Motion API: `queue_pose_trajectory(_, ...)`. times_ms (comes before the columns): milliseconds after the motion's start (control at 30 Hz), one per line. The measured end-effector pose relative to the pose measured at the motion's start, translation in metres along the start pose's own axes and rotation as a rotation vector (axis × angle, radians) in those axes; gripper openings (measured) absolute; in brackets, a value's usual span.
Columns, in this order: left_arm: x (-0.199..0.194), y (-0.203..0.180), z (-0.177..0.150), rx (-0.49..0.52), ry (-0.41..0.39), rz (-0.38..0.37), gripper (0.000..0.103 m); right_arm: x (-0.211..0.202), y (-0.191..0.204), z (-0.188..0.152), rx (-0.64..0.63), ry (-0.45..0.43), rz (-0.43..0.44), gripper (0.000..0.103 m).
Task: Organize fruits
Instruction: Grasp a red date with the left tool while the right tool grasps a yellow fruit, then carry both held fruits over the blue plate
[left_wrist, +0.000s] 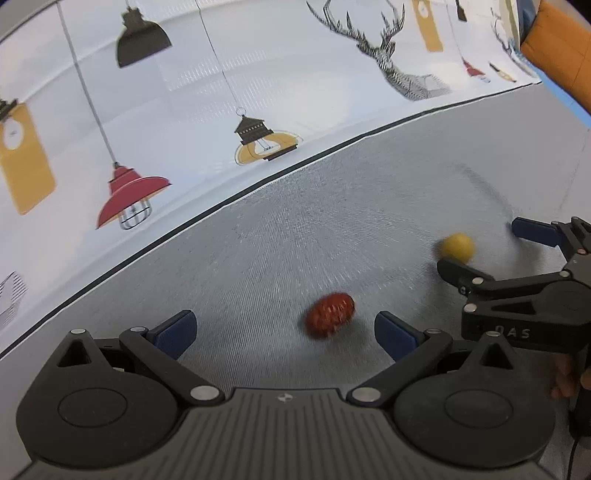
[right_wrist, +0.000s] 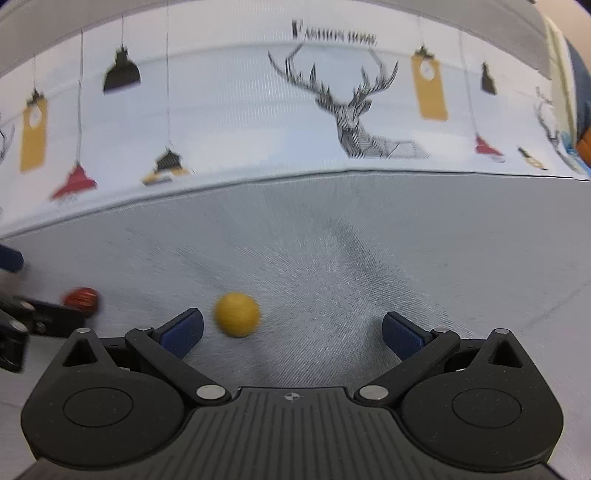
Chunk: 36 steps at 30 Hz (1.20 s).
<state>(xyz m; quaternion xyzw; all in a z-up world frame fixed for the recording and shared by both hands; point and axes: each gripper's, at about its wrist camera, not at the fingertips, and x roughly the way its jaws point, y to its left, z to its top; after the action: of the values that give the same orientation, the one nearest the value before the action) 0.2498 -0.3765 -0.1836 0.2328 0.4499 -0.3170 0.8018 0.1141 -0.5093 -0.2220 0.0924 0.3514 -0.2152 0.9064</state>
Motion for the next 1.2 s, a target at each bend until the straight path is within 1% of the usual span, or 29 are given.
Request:
queue_pose_trajectory(33, 0.005, 0.0, 0.001, 0.005, 0.003, -0.003, 0.099, 0.001, 0.002, -0.003, -0.035, -0.034, -0.008, 0.102)
queue_pose_trajectory(67, 0.009, 0.0, 0.001, 0.01, 0.005, -0.004, 0.094, 0.002, 0.005, -0.005, -0.065, -0.055, -0.01, 0.102)
queue_pose_trajectory(133, 0.009, -0.002, -0.002, 0.022, -0.012, -0.004, 0.093, 0.002, 0.003, -0.008, -0.053, -0.071, -0.006, 0.102)
queue_pose_trajectory(167, 0.008, -0.004, -0.003, 0.033, -0.027, -0.009, 0.089, 0.001, 0.003, -0.01, -0.052, -0.08, -0.005, 0.102)
queue_pose_trajectory(233, 0.005, -0.009, -0.004, 0.067, -0.051, -0.024, 0.072, 0.002, 0.005, -0.011, -0.057, -0.088, -0.014, 0.102)
queue_pose_trajectory(267, 0.001, -0.013, -0.005, 0.091, -0.065, -0.045, 0.045, 0.002, 0.006, -0.011, -0.062, -0.091, -0.02, 0.099)
queue_pose_trajectory(300, -0.002, -0.017, -0.005, 0.113, -0.065, -0.06, 0.03, -0.001, 0.008, -0.011, -0.067, -0.104, -0.01, 0.067)
queue_pose_trajectory(333, -0.005, -0.021, -0.004, 0.13, -0.051, -0.067, 0.03, -0.007, 0.011, -0.01, -0.082, -0.129, 0.012, 0.029)
queue_pose_trajectory(367, -0.008, -0.023, -0.004, 0.129, -0.046, -0.074, 0.029, -0.009, 0.016, -0.009, -0.097, -0.119, -0.009, 0.027)
queue_pose_trajectory(400, -0.014, -0.025, -0.006, 0.127, -0.051, -0.079, 0.029, -0.01, 0.018, -0.008, -0.091, -0.099, -0.032, 0.027)
queue_pose_trajectory(467, -0.032, -0.027, -0.011, 0.123, -0.069, -0.069, 0.029, -0.02, 0.015, -0.007, -0.003, -0.08, -0.045, 0.027)
queue_pose_trajectory(533, -0.058, -0.023, -0.021, 0.092, -0.085, -0.072, 0.029, -0.038, 0.012, -0.008, 0.061, -0.077, -0.053, 0.027)
queue_pose_trajectory(567, -0.072, -0.021, -0.027, 0.074, -0.089, -0.071, 0.029, -0.053, 0.011, -0.009, 0.089, -0.079, -0.053, 0.027)
queue_pose_trajectory(633, -0.105, -0.016, -0.044, 0.047, -0.095, -0.065, 0.029, -0.088, 0.012, -0.014, 0.13, -0.096, -0.026, 0.027)
queue_pose_trajectory(733, -0.157, -0.005, -0.081, 0.009, -0.104, -0.039, 0.029, -0.143, 0.024, -0.027, 0.119, -0.119, 0.022, 0.027)
queue_pose_trajectory(800, -0.191, 0.003, -0.111, -0.022, -0.091, -0.002, 0.029, -0.182, 0.037, -0.038, 0.096, -0.124, 0.07, 0.027)
queue_pose_trajectory(933, -0.257, 0.02, -0.172, -0.097, -0.06, 0.087, 0.029, -0.254, 0.067, -0.057, 0.039, -0.124, 0.196, 0.027)
queue_pose_trajectory(1033, -0.299, 0.034, -0.211, -0.166, -0.057, 0.156, 0.029, -0.3, 0.087, -0.066, 0.007, -0.135, 0.284, 0.027)
queue_pose_trajectory(1100, -0.329, 0.043, -0.239, -0.213, -0.069, 0.218, 0.03, -0.327, 0.102, -0.07, -0.018, -0.144, 0.35, 0.027)
queue_pose_trajectory(1200, -0.359, 0.056, -0.272, -0.303, -0.059, 0.251, 0.029, -0.363, 0.125, -0.077, -0.065, -0.15, 0.445, 0.027)
